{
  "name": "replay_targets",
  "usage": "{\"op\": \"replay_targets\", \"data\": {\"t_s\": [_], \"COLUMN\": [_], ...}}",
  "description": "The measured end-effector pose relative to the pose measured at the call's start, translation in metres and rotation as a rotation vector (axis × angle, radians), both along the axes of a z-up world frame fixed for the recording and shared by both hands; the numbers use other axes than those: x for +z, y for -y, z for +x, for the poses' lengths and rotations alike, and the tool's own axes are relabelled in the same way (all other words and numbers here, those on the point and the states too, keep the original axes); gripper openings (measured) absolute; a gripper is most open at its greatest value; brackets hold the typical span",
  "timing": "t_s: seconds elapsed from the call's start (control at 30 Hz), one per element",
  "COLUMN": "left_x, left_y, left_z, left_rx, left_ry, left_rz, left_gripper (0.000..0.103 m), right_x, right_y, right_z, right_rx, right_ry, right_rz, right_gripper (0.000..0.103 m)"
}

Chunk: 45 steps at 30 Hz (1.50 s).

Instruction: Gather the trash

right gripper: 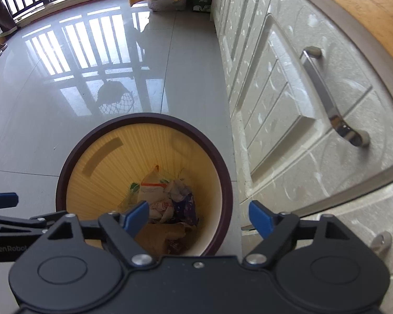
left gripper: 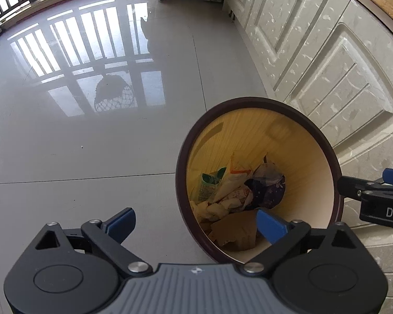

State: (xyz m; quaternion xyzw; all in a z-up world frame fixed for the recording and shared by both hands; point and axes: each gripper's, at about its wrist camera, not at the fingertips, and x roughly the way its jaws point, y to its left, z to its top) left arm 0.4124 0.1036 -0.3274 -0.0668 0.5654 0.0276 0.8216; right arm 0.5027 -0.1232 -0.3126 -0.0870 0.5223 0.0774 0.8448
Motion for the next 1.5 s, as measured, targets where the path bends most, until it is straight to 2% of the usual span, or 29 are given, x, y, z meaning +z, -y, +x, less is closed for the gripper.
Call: {"op": "replay_targets", "data": {"t_s": [0.1, 0.2, 0.63, 1.17, 1.5], "left_x": [0.005, 0.010, 0.044, 0.120, 0.182], "left_y": [-0.003, -0.006, -0.011, -0.022, -0.009], "left_z": [-0.004, -0.008, -0.026, -0.094, -0.148], "left_rx": [0.012, 0.017, 0.023, 0.060, 0.045], "left_ry": [0.011, 0.013, 0.078, 0.173, 0.280], "left_rz": [0.015, 0.029, 0.038, 0.025, 0.019], "left_gripper": [0.103, 0.103, 0.103, 0.103, 0.103], "right_x": [0.005, 0.011, 0.030, 0.109, 0.173], "right_y": [0.000, 0.001, 0.001, -0.001, 0.009], "right_z": [-0.006, -0.012, -0.031, -0.097, -0.151], "right_rx": [0.004, 0.006, 0.023, 0.048, 0.048], "right_ry": [0.031, 0.051, 0.096, 0.229, 0.315], "right_rz": [-0.004, -0.001, -0.016, -0.031, -0.021], "right_gripper": [0.099, 0.103, 0.103, 0.103, 0.103]}}
